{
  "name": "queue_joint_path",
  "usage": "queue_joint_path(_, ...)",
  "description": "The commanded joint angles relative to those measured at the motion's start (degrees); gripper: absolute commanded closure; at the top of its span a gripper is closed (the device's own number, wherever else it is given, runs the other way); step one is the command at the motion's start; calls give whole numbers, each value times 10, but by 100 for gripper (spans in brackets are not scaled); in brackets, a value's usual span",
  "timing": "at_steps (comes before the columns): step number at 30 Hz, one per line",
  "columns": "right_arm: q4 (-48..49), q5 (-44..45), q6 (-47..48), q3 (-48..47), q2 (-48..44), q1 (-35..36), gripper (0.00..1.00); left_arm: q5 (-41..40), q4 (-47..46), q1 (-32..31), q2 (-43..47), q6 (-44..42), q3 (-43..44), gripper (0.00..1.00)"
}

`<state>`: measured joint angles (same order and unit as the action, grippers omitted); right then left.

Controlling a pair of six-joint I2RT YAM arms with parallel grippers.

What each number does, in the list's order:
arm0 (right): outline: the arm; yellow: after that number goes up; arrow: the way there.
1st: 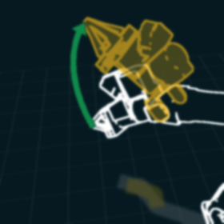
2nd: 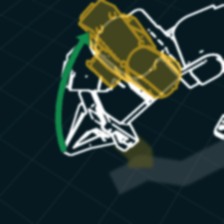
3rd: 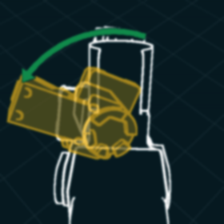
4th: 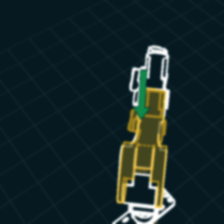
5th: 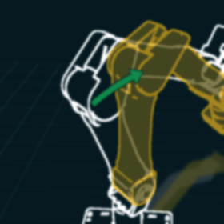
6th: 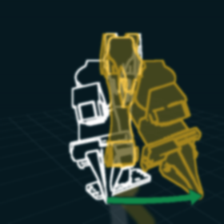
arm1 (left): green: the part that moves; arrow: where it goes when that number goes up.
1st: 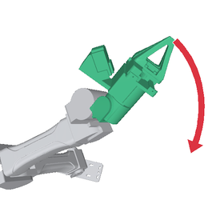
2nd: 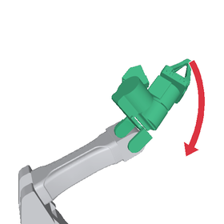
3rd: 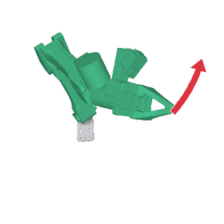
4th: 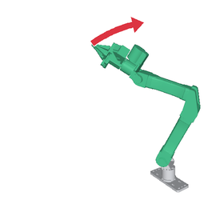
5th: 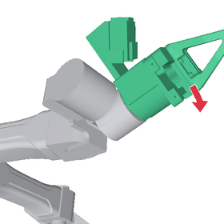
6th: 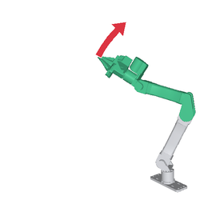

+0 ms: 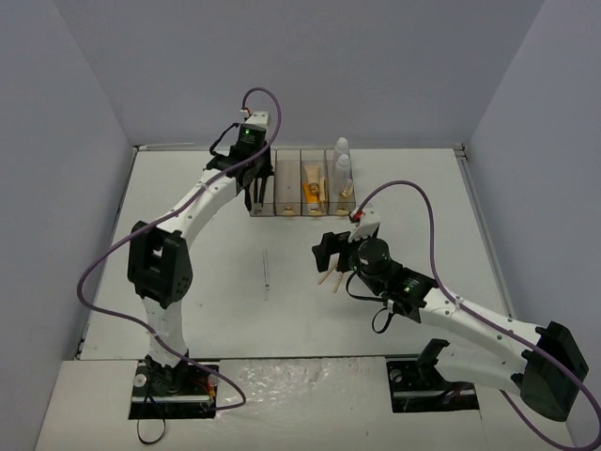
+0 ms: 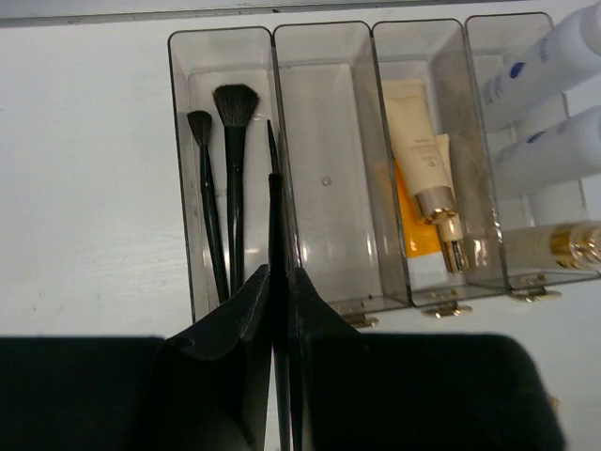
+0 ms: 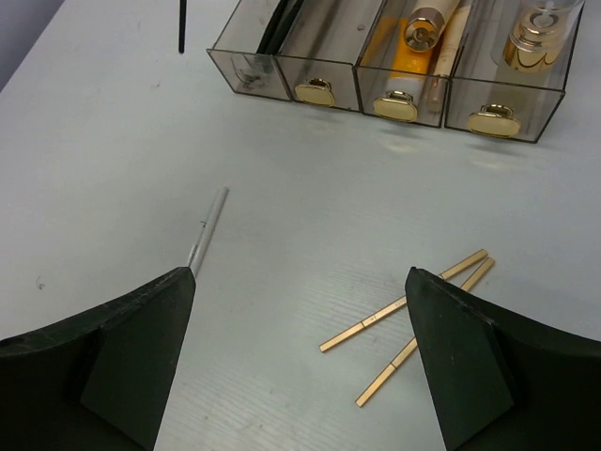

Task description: Organize the makeup

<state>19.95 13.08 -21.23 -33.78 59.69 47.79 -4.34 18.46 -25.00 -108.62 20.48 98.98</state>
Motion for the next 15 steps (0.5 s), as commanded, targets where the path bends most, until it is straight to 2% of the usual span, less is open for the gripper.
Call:
queue_joint_path(1, -15, 27, 7, -4, -26, -3, 8, 4, 48, 25, -70, -78, 132, 100)
queue_joint_path(10, -44, 24, -1, 5, -34, -5, 8, 21, 60, 58, -216, -93, 309, 99)
queue_joint_path(15, -55, 26, -5, 5, -31, -5, 7, 32, 63, 69, -257, -78, 347, 99)
